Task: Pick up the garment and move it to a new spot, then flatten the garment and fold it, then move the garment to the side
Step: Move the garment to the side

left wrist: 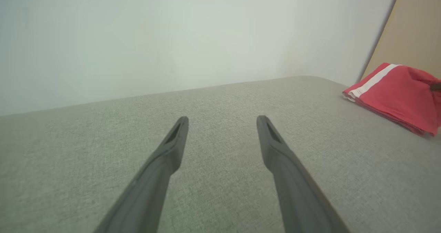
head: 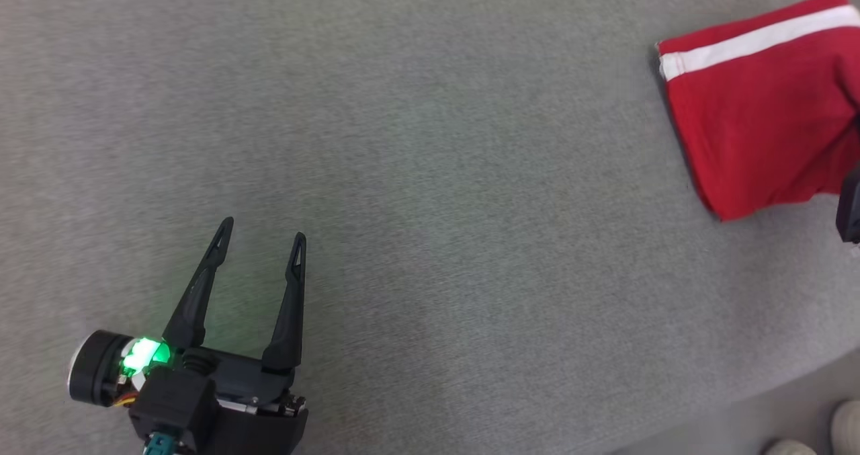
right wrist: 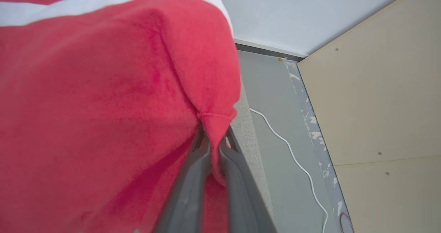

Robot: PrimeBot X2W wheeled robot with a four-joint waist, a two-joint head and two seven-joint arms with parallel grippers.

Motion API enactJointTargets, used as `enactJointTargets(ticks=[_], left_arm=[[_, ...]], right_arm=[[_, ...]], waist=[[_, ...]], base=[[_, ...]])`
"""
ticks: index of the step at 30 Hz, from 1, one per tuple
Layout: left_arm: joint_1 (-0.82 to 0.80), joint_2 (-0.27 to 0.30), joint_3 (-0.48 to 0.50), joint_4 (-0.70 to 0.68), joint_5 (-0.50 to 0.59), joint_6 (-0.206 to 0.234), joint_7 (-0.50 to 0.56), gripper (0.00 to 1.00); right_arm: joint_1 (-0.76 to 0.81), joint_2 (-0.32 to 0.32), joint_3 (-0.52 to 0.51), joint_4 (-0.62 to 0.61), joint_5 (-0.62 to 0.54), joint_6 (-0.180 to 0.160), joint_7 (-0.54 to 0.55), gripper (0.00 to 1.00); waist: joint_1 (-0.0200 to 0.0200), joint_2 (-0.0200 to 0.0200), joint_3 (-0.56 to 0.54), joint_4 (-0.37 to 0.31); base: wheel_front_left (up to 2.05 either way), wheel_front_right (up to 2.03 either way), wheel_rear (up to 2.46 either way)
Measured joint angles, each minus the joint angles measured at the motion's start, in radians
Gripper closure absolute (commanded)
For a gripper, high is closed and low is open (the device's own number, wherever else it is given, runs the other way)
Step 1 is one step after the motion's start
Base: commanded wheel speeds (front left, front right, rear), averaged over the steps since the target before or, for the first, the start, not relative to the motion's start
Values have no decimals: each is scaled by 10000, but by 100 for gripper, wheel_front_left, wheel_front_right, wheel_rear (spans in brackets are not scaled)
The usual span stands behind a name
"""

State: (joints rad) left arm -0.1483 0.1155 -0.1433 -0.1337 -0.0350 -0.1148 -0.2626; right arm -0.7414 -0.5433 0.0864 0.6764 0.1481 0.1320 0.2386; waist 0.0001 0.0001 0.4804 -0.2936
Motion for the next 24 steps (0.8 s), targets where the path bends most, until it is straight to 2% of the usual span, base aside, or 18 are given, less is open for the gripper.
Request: enactJointTargets(ticks=[6,12,18,19,20,21,22,24], left_arm=[[15,251,-61,-104,73,-13,0,0],[51,401,-58,-88,73,-48,0,0],[47,462,-104,-79,77,-56,0,0],[46,466,-102,-77,77,-54,0,0],[46,466,-105,-71,77,-48,0,0],[44,462,-104,-61,75,-38,0,0],[42,456,-119,-52,75,-36,0,0],[29,403,-165,12,67,-19,0,0]], right_arm=[[-341,58,-301,708,-364,0,-1708,100],[-593,270,-211,1335,-416,0,-2694,100],[-904,318,-364,1870,-884,0,-3407,100],[-975,330,-431,1925,-1014,0,-3507,94],[-1032,357,-481,1962,-1122,0,-3599,78],[-1056,403,-533,1983,-1214,0,-3701,50],[-1072,474,-610,2021,-1340,0,-3764,0],[-1069,635,-895,2046,-1513,0,-4029,0]], waist=[[-1,0,375,-484],[-1,0,646,-689],[-2,0,701,-602],[-1,0,700,-582],[-1,0,699,-562],[-1,0,692,-542],[-1,0,682,-521],[-1,0,626,-446]], base=[[0,0,0],[0,0,0],[0,0,0],[0,0,0],[0,0,0],[0,0,0],[0,0,0],[0,0,0]])
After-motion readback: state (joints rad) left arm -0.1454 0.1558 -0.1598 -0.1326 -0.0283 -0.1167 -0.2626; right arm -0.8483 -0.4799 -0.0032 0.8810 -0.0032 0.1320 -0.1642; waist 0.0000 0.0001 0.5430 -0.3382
